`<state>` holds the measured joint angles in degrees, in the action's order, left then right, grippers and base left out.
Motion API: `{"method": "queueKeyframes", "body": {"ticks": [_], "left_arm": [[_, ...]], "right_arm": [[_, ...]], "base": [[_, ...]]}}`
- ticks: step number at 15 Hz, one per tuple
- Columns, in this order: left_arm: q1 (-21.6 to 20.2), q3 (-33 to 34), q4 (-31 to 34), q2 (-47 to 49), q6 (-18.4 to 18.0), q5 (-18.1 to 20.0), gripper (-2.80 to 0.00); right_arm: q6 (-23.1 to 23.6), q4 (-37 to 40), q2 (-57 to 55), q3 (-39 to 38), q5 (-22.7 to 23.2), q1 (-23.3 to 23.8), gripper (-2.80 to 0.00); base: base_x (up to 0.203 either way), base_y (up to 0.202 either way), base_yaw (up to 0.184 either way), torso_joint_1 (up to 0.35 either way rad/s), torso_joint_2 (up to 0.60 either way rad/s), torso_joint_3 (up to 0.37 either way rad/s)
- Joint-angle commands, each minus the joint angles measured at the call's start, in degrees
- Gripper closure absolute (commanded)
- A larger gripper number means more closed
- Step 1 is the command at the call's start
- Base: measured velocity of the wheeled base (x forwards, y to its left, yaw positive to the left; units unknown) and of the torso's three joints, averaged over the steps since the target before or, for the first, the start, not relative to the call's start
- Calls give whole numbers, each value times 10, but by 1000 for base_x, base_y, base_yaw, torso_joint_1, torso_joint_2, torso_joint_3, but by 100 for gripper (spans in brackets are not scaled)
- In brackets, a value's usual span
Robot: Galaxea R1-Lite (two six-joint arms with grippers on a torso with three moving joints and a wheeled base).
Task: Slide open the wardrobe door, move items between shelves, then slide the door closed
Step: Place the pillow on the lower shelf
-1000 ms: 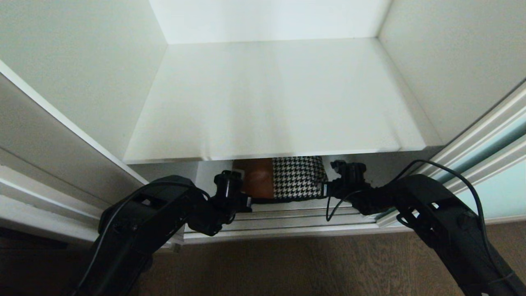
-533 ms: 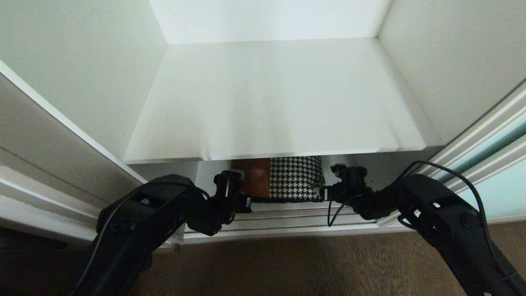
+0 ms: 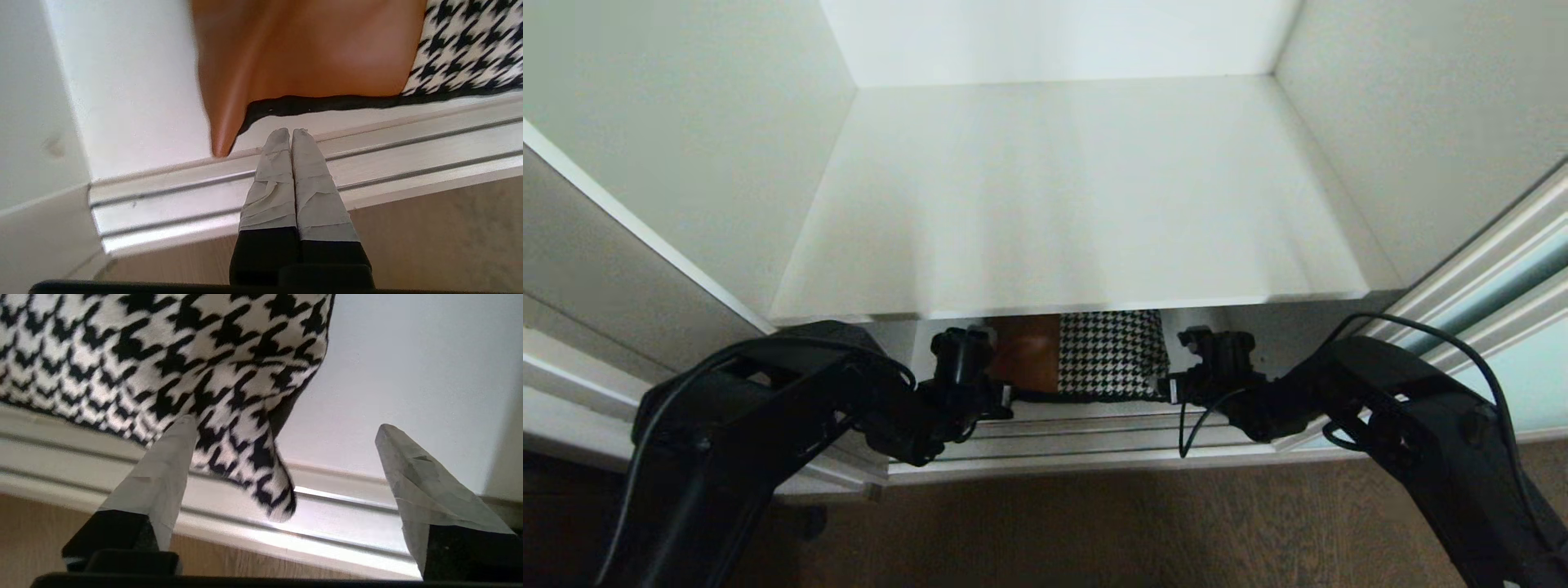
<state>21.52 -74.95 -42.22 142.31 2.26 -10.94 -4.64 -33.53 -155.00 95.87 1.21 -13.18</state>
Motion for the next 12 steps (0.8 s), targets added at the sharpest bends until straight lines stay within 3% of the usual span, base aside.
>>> {"method": "queueKeyframes", "body": {"ticks": [1, 3, 12], "left_arm": [[6, 35, -7, -38, 5, -18, 0], [6, 46, -23, -39, 6, -42, 0], [13, 158, -33, -136, 26, -79, 0]], "right_arm": [[10, 3, 26, -26, -3, 1, -280], [19, -1, 41, -64, -10, 6, -280], [14, -79, 137, -245, -13, 5, -280]], "base": [[0, 0, 0, 0, 0, 0], [0, 0, 0, 0, 0, 0], [0, 0, 0, 0, 0, 0]]}}
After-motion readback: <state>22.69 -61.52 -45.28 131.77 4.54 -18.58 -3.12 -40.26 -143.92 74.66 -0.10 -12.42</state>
